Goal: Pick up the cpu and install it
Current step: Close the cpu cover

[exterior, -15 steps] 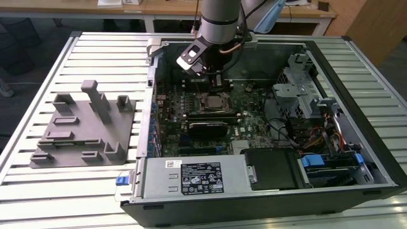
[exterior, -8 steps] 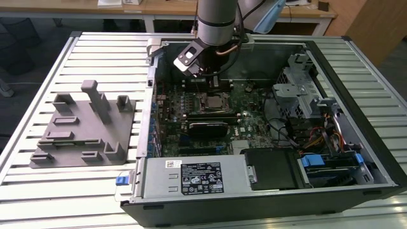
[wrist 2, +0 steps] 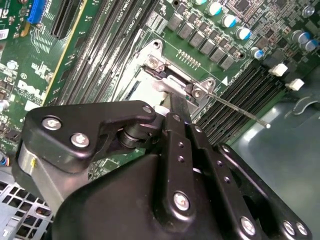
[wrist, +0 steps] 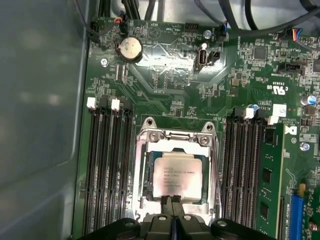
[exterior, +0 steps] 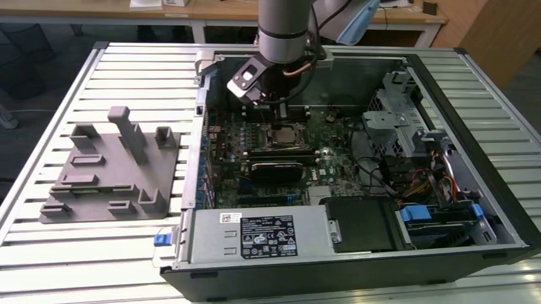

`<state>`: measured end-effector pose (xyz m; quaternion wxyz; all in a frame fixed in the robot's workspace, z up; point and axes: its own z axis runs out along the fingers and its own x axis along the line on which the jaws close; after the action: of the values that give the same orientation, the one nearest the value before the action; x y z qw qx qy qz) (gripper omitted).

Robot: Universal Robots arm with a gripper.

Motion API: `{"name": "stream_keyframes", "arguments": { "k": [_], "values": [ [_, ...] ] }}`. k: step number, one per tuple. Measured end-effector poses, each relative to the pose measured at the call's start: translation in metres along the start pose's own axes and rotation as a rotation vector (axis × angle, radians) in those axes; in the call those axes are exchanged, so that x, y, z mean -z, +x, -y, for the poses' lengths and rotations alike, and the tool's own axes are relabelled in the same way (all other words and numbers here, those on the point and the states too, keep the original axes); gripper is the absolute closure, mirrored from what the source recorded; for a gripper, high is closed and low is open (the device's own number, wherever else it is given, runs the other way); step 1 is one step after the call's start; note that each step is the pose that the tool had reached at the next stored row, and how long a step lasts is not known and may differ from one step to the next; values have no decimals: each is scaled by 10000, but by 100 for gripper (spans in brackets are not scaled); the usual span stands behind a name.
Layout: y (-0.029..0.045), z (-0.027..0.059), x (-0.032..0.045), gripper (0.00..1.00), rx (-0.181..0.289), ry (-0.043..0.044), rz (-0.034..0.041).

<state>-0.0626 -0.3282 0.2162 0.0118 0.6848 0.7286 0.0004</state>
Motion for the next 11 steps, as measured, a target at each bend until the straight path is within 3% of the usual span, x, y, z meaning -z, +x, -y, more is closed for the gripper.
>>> {"name": "stream_keyframes", "arguments": {
  "k": [11],
  "values": [
    [3, 30, -88, 89, 38, 0, 0]
  ]
}}
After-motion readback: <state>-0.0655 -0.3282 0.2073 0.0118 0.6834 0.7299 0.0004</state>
